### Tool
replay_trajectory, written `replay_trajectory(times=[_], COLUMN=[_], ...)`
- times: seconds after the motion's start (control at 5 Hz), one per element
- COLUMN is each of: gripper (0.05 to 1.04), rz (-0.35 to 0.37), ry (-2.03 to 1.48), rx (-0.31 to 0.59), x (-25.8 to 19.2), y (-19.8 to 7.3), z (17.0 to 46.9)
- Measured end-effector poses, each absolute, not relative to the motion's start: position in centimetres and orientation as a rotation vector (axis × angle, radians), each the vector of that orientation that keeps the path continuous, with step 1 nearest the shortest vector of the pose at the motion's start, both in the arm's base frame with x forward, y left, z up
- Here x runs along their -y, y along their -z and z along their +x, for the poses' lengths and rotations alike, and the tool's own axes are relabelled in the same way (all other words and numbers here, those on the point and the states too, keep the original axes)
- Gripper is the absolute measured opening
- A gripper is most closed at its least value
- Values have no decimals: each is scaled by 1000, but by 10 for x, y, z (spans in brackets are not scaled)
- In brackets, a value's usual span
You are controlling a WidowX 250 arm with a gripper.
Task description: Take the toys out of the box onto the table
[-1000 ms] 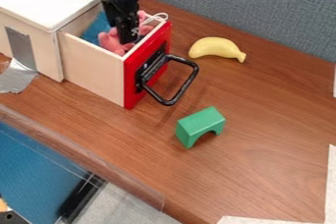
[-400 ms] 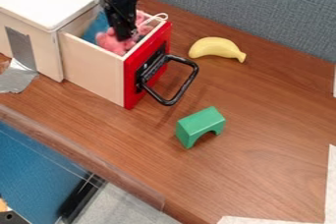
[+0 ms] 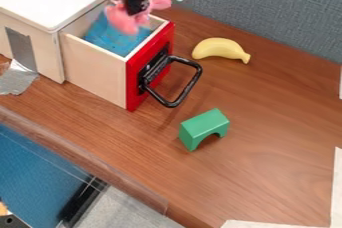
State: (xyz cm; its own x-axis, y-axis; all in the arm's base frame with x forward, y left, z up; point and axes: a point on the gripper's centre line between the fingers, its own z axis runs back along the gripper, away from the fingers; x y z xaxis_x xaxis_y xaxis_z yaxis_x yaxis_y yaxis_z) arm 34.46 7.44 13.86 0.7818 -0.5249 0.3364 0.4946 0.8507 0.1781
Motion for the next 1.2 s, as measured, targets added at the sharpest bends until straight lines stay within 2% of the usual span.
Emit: replay_trajectory(times=[0.4,0.8,1.2], gripper=[257,257,257], rz=[19,-50,-53], ry=[736,902,1006], rx=[424,367,376], x=[-17,48,90], y=[-149,-120,-100], z=[348,350,367])
